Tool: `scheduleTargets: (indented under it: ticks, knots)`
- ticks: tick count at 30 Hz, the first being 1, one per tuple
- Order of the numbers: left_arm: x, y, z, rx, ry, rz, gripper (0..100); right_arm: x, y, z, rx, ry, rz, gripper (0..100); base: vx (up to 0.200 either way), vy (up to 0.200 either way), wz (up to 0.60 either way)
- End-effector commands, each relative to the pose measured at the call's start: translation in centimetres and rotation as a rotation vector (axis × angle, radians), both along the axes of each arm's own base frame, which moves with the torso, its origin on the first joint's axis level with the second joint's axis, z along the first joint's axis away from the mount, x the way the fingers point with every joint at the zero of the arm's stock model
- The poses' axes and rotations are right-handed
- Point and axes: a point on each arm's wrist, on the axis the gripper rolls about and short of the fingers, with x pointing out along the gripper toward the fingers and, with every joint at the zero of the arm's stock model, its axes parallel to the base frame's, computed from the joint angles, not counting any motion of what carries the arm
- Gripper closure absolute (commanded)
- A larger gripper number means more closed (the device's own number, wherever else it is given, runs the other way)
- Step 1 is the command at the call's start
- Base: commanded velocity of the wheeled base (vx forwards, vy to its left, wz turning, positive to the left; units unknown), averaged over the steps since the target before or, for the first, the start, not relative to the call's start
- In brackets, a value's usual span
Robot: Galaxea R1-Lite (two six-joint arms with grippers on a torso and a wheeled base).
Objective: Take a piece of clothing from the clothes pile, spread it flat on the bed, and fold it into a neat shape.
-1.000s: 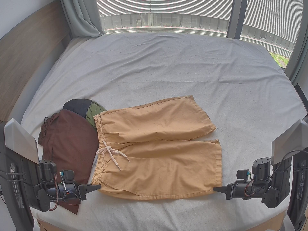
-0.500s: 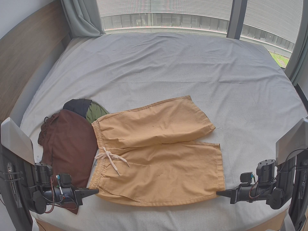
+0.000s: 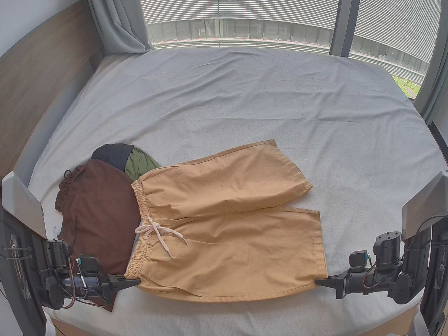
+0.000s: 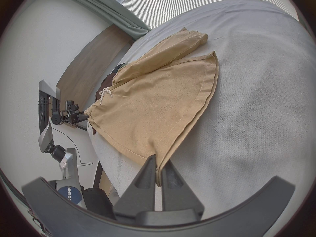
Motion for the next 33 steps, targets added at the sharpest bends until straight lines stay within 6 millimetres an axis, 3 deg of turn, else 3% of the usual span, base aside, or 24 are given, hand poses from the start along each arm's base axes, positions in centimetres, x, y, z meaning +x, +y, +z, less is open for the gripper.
scheduleTargets:
  ticks: [1,12,20,26,33]
  knots:
    - [-0.7,0.8,-1.0,-0.013,0.005,-0.009,100,-0.5,-0.1,-0.1,-0.013,0.017,0.014,100,0.0,0.0,0.0]
    - [-0.8,0.8,-1.1,-0.039,-0.022,-0.048,100,-0.6,-0.1,1.0,0.032,-0.011,0.051,100,0.0,0.0,0.0]
    - [0.7,0.4,1.8,-0.081,-0.062,-0.034,100,0.0,0.3,3.4,0.106,-0.1,0.017,100,0.0,0.0,0.0]
    - [2.1,-0.6,5.1,-0.14,-0.084,-0.033,100,0.8,0.3,5.5,0.17,-0.171,-0.018,100,0.0,0.0,0.0]
    - [3.9,-1.4,6.4,-0.184,-0.065,-0.009,100,2.2,0.7,6.5,0.211,-0.218,-0.036,100,0.0,0.0,0.0]
